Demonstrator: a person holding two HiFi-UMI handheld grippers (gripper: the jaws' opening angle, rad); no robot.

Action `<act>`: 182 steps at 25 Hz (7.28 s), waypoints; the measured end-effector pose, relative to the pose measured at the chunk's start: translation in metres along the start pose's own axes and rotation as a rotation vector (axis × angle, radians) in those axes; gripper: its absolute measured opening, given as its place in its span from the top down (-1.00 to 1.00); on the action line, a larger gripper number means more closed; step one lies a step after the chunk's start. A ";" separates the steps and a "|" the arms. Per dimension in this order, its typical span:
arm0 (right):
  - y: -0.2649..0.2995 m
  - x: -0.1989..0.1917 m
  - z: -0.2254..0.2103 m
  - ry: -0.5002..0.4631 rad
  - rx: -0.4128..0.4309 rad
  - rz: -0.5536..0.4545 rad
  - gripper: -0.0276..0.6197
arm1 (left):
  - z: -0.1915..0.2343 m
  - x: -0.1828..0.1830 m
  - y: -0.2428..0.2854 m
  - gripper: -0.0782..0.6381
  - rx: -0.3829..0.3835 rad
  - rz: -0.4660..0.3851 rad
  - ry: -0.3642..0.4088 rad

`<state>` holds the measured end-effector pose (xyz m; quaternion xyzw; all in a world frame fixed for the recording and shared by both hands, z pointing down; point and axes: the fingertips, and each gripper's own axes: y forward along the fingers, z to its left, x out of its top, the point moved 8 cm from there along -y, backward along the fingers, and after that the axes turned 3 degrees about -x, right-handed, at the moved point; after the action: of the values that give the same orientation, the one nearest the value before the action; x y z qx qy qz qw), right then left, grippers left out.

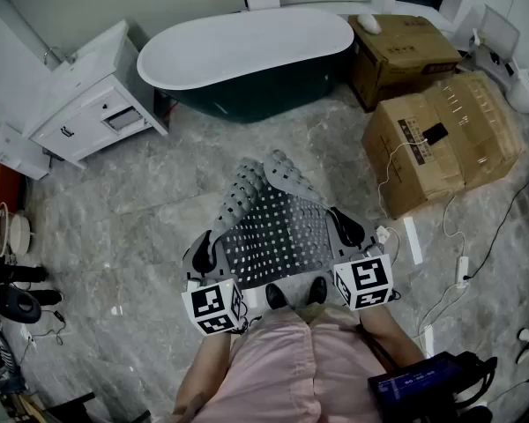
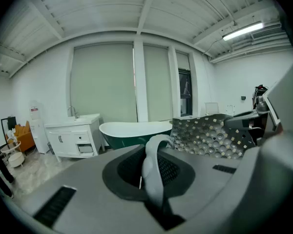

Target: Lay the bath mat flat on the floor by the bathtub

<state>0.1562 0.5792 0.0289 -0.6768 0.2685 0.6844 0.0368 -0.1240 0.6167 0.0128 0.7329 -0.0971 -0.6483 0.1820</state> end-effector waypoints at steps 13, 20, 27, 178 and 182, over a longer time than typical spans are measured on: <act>-0.019 -0.014 -0.022 0.050 -0.004 0.011 0.82 | -0.021 -0.006 -0.007 0.68 -0.014 0.030 0.012; -0.026 -0.019 -0.052 0.058 0.020 0.019 0.82 | -0.046 0.000 -0.005 0.68 -0.002 0.043 0.006; -0.019 -0.023 -0.067 0.073 0.026 0.037 0.82 | -0.052 0.003 0.000 0.68 0.008 0.055 0.013; 0.487 0.148 -0.229 0.037 0.016 0.091 0.82 | 0.123 0.146 0.487 0.68 0.044 0.108 -0.077; 0.485 0.126 -0.233 0.055 0.016 0.139 0.82 | 0.113 0.129 0.491 0.68 0.022 0.157 -0.088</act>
<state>0.1569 0.0287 0.0782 -0.6746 0.3213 0.6645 -0.0127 -0.1709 0.1030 0.0766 0.6957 -0.1692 -0.6626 0.2199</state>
